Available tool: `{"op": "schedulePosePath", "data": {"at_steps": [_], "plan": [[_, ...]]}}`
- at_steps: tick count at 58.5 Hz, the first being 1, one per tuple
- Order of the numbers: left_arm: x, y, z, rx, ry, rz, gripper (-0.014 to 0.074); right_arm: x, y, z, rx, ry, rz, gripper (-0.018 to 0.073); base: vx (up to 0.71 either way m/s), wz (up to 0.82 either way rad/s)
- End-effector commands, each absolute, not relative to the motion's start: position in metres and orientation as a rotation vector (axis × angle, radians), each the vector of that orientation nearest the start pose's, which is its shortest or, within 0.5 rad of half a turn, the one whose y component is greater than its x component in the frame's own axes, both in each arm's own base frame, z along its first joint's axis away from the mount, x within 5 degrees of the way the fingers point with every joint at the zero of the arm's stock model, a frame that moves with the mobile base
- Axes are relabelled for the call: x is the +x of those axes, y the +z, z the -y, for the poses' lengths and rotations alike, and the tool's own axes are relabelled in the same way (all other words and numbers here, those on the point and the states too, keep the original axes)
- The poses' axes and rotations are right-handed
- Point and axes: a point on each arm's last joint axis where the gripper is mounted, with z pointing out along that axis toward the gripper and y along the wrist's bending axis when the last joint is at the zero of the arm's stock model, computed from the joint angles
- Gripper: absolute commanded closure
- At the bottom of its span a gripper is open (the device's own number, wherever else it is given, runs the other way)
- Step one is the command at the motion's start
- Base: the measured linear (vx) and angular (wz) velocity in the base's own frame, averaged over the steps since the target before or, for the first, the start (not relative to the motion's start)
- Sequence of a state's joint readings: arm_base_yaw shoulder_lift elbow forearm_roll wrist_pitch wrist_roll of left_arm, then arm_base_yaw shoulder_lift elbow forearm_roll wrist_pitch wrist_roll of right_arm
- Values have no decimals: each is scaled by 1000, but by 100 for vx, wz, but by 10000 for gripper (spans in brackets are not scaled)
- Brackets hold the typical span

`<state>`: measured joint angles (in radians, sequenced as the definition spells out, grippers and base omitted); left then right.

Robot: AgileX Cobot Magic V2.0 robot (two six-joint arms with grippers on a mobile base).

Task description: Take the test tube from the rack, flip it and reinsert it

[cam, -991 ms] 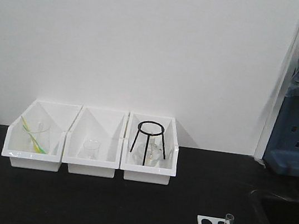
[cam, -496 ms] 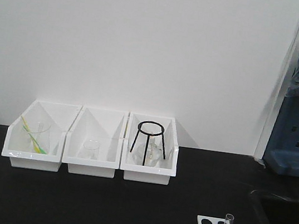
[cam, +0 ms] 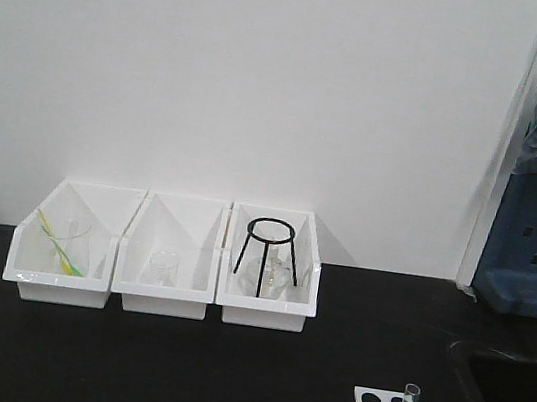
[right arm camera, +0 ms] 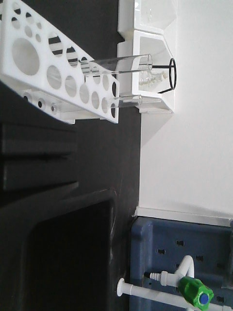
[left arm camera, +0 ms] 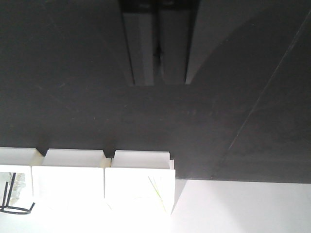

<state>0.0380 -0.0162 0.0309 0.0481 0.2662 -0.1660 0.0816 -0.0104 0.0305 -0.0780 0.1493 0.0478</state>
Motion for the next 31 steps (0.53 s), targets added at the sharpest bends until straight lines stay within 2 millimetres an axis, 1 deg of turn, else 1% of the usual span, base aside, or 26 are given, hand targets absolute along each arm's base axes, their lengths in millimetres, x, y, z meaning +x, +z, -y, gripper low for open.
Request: {"op": "schedulePosePath", "data": {"at_steps": [1, 31], "plan": [[55, 187, -3, -137, -61, -1664, 603, 57, 197, -4, -93, 21, -1569, 571, 0, 0], [55, 187, -3, -137, -61, -1664, 603, 57, 197, -4, -93, 21, -1569, 571, 0, 0]]}}
